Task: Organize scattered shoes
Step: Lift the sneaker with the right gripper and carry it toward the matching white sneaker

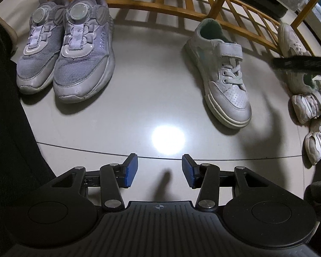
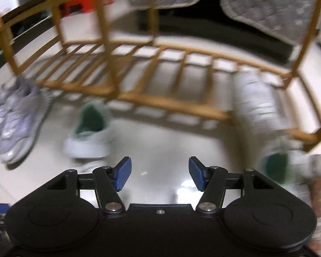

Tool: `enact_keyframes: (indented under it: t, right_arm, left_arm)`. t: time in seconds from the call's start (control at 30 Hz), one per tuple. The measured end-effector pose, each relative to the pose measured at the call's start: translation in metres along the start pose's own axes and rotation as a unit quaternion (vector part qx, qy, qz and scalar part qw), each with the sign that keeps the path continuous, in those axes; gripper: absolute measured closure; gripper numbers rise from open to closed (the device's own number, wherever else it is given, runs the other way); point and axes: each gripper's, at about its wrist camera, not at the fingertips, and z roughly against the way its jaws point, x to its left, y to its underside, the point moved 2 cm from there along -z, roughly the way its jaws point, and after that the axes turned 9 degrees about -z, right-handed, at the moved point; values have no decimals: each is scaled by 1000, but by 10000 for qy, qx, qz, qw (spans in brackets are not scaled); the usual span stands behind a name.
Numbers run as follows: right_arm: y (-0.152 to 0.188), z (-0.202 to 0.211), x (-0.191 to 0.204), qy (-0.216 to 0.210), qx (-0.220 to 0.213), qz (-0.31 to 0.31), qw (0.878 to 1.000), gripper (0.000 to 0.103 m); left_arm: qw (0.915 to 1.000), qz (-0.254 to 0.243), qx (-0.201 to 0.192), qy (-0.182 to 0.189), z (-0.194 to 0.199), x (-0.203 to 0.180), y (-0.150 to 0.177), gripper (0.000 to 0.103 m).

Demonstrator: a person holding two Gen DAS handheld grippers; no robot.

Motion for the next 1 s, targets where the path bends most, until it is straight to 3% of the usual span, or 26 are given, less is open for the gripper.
enact_keyframes:
  t: [0.2,0.47,0.77,1.0]
  right_arm:
    - [-30,6,-61,803,-382,-108,9960,23]
    - [-36,-31,-85,912,41,-34,9958,23]
    - [-38,-61,-76,1149,256,305,9926,45]
    - [-40,-44,-82,793,78,-65,9968,51]
  left_arm:
    - [10000,-43,38,-44,-2,-1,-1,55]
    - [9997,-55,171,-143,-7,-2,-3,54]
    - [9995,11,265,-196,-10,1,-2,54]
    - [9996,-5,224,-194,-6,-2,-3,54]
